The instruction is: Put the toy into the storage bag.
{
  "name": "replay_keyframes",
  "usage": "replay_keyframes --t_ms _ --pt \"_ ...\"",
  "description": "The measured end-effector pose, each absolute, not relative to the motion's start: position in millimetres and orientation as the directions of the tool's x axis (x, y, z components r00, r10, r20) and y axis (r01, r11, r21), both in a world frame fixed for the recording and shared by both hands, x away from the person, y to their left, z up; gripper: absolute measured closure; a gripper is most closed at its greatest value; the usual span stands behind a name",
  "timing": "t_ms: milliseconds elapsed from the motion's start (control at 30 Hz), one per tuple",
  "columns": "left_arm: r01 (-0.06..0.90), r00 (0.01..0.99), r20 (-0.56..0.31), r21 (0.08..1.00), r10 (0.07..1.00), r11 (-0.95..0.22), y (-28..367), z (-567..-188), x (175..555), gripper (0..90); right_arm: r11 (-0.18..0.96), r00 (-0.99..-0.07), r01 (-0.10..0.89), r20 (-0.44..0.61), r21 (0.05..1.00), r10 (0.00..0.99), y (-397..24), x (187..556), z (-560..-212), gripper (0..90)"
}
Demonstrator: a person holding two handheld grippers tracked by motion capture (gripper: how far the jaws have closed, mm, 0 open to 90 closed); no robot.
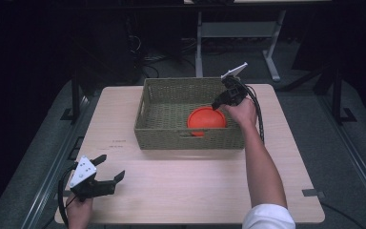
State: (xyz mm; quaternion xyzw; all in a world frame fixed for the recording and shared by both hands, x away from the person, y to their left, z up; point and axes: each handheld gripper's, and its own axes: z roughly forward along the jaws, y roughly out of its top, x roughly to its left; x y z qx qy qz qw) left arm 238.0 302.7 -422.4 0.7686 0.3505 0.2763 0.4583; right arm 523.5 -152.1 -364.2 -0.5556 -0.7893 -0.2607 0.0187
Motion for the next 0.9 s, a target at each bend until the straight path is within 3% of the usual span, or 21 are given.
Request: replay_keyframes --t_ms 533,900 --pt "0.289 0.607 0.097 0.897 0.788 -0.334 302 -422 238 12.9 0.204 -0.433 0.865 0.48 0.458 0.763 -165 507 -355 26.6" --pt "0.291 0.611 0.095 0.896 0.786 -0.335 302 -423 239 12.8 0.185 -0.469 0.847 0.536 0.499 0.702 -172 494 -340 22.2"
